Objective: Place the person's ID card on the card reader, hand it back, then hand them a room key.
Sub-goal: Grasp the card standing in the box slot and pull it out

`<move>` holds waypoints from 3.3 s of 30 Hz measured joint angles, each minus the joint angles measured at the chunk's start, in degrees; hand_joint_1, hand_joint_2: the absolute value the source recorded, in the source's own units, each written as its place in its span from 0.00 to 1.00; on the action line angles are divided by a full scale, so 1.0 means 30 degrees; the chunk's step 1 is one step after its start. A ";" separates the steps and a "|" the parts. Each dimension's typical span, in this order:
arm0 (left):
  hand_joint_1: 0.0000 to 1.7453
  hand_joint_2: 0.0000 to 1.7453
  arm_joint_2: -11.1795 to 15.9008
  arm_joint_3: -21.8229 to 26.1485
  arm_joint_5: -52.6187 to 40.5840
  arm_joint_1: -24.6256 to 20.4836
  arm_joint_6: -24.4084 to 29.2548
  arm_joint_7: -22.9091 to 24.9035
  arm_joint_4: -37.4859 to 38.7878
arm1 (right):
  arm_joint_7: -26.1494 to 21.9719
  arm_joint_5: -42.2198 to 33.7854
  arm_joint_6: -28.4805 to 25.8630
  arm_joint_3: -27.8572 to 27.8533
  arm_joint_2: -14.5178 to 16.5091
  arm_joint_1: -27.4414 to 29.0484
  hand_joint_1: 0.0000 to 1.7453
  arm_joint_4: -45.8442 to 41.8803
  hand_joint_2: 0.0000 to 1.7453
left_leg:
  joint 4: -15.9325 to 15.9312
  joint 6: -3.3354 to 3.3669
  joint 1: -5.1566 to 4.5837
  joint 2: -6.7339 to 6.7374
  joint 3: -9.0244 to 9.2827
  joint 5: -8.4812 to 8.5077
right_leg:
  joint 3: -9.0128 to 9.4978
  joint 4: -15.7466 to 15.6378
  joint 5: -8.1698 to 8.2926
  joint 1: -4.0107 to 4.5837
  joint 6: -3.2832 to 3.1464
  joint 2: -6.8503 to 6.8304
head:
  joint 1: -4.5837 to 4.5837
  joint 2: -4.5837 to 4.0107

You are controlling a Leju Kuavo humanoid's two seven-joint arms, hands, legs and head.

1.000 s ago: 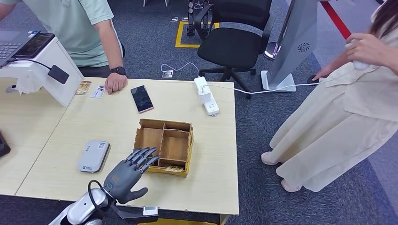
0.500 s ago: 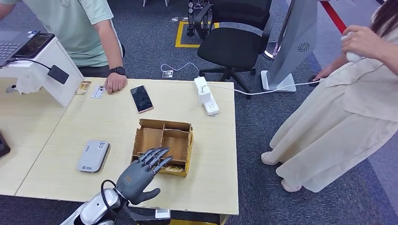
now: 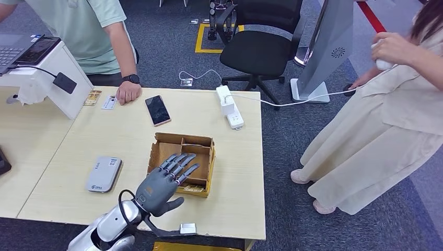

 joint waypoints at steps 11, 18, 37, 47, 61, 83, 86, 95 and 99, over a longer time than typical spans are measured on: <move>0.00 1.00 -0.0308 -0.0565 0.0980 -0.0608 -0.0709 -0.0095 0.1317 | 0.0056 -0.0204 -0.0022 0.0259 0.0002 -0.0031 0.00 0.0000 0.00 | 0.0000 0.0000 0.0000 0.0001 0.0000 0.0000 | -0.0002 0.0000 0.0000 0.0000 0.0000 0.0003 | -0.0002 -0.0002; 0.00 1.00 -0.0295 -0.0804 0.1385 -0.0606 -0.1077 -0.0120 0.1818 | 0.0058 -0.0328 -0.0029 0.0292 0.0002 -0.0035 0.00 0.0000 0.00 | 0.0000 0.0000 0.0000 0.0001 -0.0002 0.0000 | -0.0002 0.0000 0.0000 0.0000 0.0000 0.0002 | -0.0004 -0.0002; 0.00 1.00 -0.0009 -0.0999 0.0423 -0.0613 -0.0249 0.0082 0.2106 | 0.0007 -0.0847 -0.0699 0.0363 0.0477 -0.0019 0.00 0.0000 0.00 | -0.0001 0.0000 0.0000 0.0001 -0.0002 0.0000 | -0.0003 0.0000 -0.0001 0.0001 0.0000 0.0002 | -0.0002 -0.0003; 0.00 1.00 -0.0180 -0.0998 -0.0267 -0.0619 0.0439 0.0332 0.2102 | 0.0210 -0.1002 -0.0701 0.0585 0.0546 -0.0006 0.00 0.0000 0.00 | -0.0001 0.0000 0.0001 0.0001 -0.0001 0.0000 | -0.0004 0.0001 0.0000 0.0001 0.0000 0.0002 | -0.0003 -0.0003; 0.00 1.00 -0.0474 -0.0998 0.0151 -0.0640 0.0242 0.0241 0.2217 | 0.0038 -0.1202 -0.0749 0.0723 0.0550 0.0078 0.00 0.0000 0.00 | 0.0000 0.0000 0.0000 0.0002 -0.0001 0.0000 | -0.0005 0.0000 0.0000 0.0000 0.0000 0.0003 | -0.0002 -0.0003; 0.00 1.00 -0.0505 -0.1006 0.1594 -0.1188 -0.1053 -0.0115 0.2781 | 0.0450 -0.0780 -0.0331 0.1219 0.0198 0.0099 0.00 0.0000 0.00 | 0.0000 -0.0001 -0.0001 0.0003 -0.0001 0.0001 | -0.0006 0.0000 0.0000 0.0000 0.0000 0.0004 | -0.0002 0.0000; 0.00 1.00 -0.0490 -0.1009 0.1665 -0.1204 -0.1079 -0.0118 0.2824 | 0.0470 -0.0750 -0.0335 0.1253 0.0173 0.0102 0.00 0.0000 0.00 | 0.0000 -0.0001 0.0000 0.0002 -0.0001 0.0001 | -0.0007 0.0000 0.0000 0.0000 0.0000 0.0004 | -0.0005 -0.0002; 1.00 1.00 -0.0401 -0.1013 0.1749 -0.1252 -0.1082 -0.0118 0.2905 | 0.0510 -0.0743 -0.0328 0.1413 0.0120 0.0100 0.00 0.0000 0.00 | -0.0001 -0.0001 0.0002 0.0003 -0.0002 0.0001 | -0.0007 0.0001 0.0000 0.0001 -0.0001 0.0004 | -0.0002 -0.0002; 1.00 1.00 -0.0264 -0.1013 0.1749 -0.1254 -0.1157 -0.0171 0.2940 | 0.0510 -0.0749 -0.0315 0.1488 0.0113 0.0092 0.00 0.0000 0.00 | -0.0001 -0.0001 0.0001 0.0002 -0.0002 0.0001 | -0.0007 0.0001 0.0000 0.0001 -0.0001 0.0003 | -0.0002 -0.0003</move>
